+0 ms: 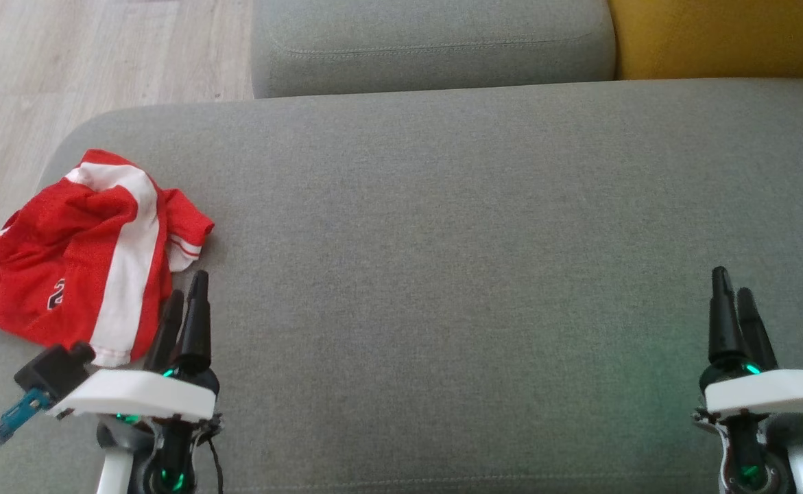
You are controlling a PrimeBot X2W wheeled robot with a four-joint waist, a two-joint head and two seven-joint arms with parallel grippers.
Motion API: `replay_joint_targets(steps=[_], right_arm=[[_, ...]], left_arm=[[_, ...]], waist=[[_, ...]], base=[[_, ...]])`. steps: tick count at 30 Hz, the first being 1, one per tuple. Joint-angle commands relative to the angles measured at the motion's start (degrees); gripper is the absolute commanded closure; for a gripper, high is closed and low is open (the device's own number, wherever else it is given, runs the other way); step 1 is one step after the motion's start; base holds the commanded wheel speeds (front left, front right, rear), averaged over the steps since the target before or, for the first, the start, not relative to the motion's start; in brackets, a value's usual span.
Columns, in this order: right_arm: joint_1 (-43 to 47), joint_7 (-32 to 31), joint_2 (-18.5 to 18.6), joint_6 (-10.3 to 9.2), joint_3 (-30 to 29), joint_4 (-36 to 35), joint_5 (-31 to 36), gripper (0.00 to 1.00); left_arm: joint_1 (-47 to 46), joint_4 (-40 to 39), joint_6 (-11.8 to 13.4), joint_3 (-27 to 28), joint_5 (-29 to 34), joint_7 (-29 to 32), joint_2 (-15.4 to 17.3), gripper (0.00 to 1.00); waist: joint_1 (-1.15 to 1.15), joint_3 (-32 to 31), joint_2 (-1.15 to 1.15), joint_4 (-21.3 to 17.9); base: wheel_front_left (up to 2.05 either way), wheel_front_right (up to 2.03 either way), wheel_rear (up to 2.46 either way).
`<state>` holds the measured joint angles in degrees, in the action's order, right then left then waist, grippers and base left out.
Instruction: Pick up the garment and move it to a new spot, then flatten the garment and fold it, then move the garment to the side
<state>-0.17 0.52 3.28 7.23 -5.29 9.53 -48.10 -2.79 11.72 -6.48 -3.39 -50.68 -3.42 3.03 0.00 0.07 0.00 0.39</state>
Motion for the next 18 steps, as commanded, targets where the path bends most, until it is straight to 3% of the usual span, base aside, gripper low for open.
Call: replay_joint_targets(steps=[1,18], right_arm=[[-0.85,0.54,1.15,0.13,1.00,-2.61,2.55,0.00],[-0.21,1.88,1.43,0.16,2.41,-3.61,14.66,0.00]], left_arm=[[-3.64,-2.40,0.27,0.32,2.43,-0.91,1.10,0.00],[-3.14,-4.09,1.73,-1.21,14.60,-3.59,2.09,0.00]], waist=[[0.00,-0.01,0.00,-0.05],[0.00,0.30,0.00,-0.25]], base=[[0.00,0.00,0.00],[0.00,0.00,0.00]])
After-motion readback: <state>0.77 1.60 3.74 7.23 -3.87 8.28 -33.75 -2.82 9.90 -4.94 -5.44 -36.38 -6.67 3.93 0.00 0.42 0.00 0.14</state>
